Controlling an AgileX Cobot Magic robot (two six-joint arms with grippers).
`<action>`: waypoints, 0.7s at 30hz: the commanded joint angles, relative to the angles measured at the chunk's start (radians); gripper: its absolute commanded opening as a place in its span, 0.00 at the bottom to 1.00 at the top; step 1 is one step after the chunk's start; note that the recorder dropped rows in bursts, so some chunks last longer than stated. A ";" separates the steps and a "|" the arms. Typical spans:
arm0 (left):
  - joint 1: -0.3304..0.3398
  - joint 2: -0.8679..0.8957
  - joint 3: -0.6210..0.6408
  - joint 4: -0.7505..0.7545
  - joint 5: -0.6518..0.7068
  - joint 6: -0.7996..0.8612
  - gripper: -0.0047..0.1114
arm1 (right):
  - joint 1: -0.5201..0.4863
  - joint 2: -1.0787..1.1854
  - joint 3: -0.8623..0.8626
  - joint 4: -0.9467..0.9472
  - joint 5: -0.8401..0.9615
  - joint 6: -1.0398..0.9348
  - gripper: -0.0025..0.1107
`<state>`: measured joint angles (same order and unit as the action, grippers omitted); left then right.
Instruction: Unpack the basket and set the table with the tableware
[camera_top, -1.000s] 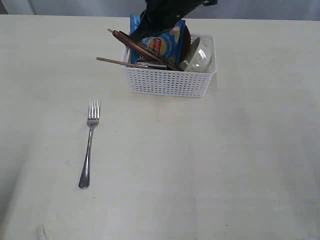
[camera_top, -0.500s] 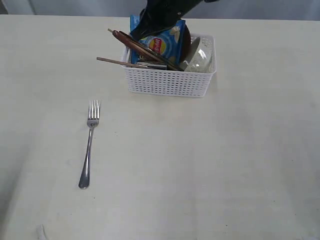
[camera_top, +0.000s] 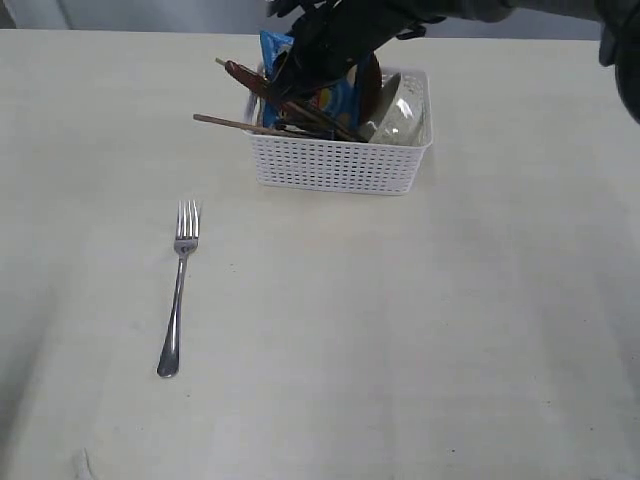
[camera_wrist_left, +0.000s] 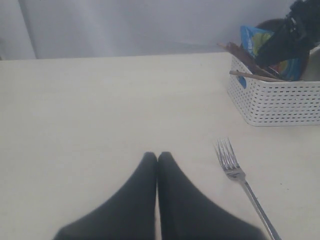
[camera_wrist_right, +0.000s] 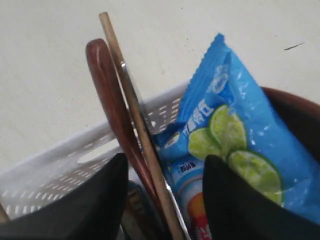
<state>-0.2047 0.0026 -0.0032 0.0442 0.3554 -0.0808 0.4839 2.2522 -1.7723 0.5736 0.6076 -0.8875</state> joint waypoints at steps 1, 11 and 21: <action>-0.005 -0.003 0.003 0.008 -0.011 -0.004 0.04 | -0.003 0.046 -0.036 -0.010 0.007 0.009 0.43; -0.005 -0.003 0.003 0.008 -0.011 -0.004 0.04 | -0.003 0.049 -0.052 0.003 0.079 0.013 0.02; -0.005 -0.003 0.003 0.008 -0.011 -0.004 0.04 | -0.003 -0.155 -0.053 0.004 0.113 0.035 0.02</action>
<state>-0.2047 0.0026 -0.0032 0.0442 0.3554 -0.0808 0.4839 2.1385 -1.8268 0.5658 0.7039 -0.8673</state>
